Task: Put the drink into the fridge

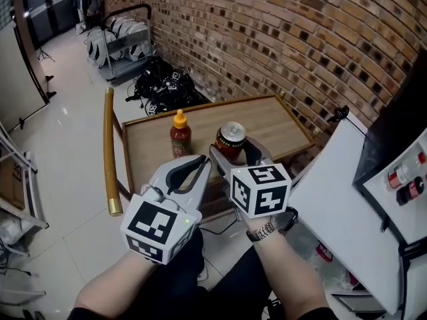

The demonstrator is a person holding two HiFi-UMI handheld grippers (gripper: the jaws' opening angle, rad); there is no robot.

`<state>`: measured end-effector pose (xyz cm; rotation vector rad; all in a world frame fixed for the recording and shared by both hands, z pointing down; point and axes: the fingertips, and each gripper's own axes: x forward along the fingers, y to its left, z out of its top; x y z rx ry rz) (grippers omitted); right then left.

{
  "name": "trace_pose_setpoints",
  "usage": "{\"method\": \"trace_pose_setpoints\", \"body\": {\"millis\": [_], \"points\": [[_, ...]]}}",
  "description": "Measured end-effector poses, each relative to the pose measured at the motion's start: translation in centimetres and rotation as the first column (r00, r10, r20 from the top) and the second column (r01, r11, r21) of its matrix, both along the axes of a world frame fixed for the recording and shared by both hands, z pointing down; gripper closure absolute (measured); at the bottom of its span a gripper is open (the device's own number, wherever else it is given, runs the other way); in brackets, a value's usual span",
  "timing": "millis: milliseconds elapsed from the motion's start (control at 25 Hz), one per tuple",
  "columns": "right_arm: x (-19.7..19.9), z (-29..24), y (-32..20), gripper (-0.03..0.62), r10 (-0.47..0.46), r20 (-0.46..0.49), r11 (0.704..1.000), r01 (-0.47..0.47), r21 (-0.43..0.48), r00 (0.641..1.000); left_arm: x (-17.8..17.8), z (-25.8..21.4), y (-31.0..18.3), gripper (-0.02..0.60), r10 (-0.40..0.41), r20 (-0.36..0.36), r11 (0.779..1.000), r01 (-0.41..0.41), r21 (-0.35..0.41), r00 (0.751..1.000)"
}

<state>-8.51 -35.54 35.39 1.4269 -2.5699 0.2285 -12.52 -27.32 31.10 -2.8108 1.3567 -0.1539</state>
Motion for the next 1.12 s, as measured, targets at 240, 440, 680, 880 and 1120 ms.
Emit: {"method": "trace_pose_setpoints", "body": {"millis": [240,440,680,880,1120], "points": [[4.2,-4.4,4.6,0.275,0.067,0.005,0.995,-0.067,0.074,0.998,3.4,-2.4,2.7,0.565,0.078,-0.017,0.996,-0.077,0.052,0.997],[10.0,-6.9,8.9,0.275,0.163,-0.012,0.980,-0.161,0.119,0.986,8.4,-3.9,5.7,0.565,0.182,-0.036,0.980,-0.178,0.087,0.983],[18.6,-8.7,15.1,0.275,0.315,-0.035,0.941,-0.307,0.144,0.948,15.7,-5.4,10.1,0.565,0.329,-0.064,0.940,-0.321,0.114,0.942],[26.7,-9.8,20.9,0.275,0.465,-0.057,0.879,-0.453,0.148,0.883,22.2,-6.6,14.1,0.565,0.461,-0.083,0.884,-0.449,0.132,0.884],[36.1,-10.2,26.7,0.275,0.597,-0.043,0.797,-0.586,0.148,0.801,29.7,-7.1,17.8,0.565,0.561,-0.065,0.824,-0.549,0.139,0.825]]}}
